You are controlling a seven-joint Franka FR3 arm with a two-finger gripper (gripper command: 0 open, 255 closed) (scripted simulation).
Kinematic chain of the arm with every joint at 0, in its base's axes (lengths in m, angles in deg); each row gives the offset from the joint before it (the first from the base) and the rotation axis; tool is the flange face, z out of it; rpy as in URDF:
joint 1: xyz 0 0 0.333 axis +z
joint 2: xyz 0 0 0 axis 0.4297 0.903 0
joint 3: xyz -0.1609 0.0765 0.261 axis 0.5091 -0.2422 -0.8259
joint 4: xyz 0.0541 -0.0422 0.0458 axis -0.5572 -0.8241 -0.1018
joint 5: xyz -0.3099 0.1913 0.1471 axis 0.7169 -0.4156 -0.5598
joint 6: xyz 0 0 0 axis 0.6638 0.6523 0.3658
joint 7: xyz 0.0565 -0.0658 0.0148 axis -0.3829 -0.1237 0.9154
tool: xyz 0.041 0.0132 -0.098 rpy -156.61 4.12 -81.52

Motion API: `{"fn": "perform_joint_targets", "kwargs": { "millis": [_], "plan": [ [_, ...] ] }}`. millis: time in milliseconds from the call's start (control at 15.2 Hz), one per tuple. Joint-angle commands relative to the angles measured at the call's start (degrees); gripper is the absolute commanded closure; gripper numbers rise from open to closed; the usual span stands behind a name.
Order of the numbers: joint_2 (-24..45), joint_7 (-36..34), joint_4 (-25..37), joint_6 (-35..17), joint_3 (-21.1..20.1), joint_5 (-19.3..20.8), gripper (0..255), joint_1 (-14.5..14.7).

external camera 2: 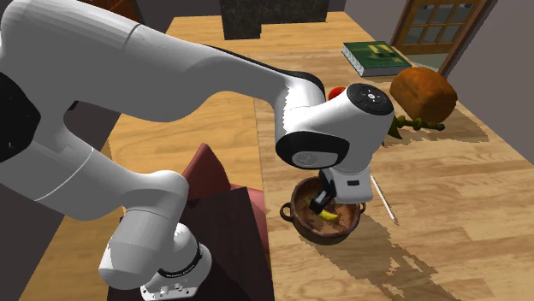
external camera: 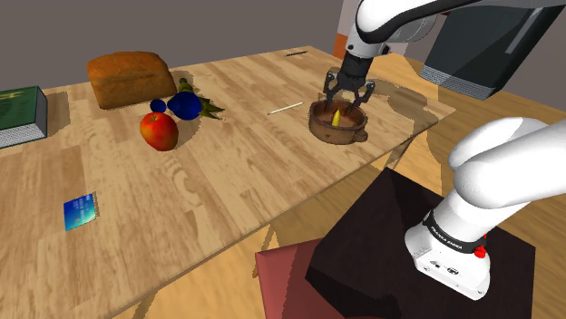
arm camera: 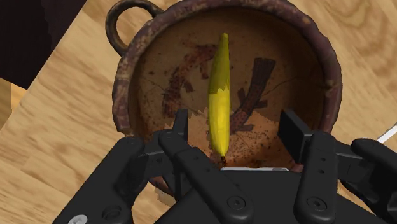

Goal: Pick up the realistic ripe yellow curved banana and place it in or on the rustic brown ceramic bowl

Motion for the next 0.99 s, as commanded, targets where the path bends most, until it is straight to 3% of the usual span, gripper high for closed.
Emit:
{"fn": "perform_joint_targets", "kwargs": {
  "millis": [0,198,462,924],
  "plan": [
    [0.0,0.0,0.0,0.0,0.0,0.0,0,0.0],
    [0.0,0.0,0.0,0.0,0.0,0.0,0,0.0],
    [-2.39,-0.11,5.39,7.83,1.24,0.78,0,-0.4],
    [-2.39,-0.11,5.39,7.83,1.24,0.78,0,-0.4]
  ]
}}
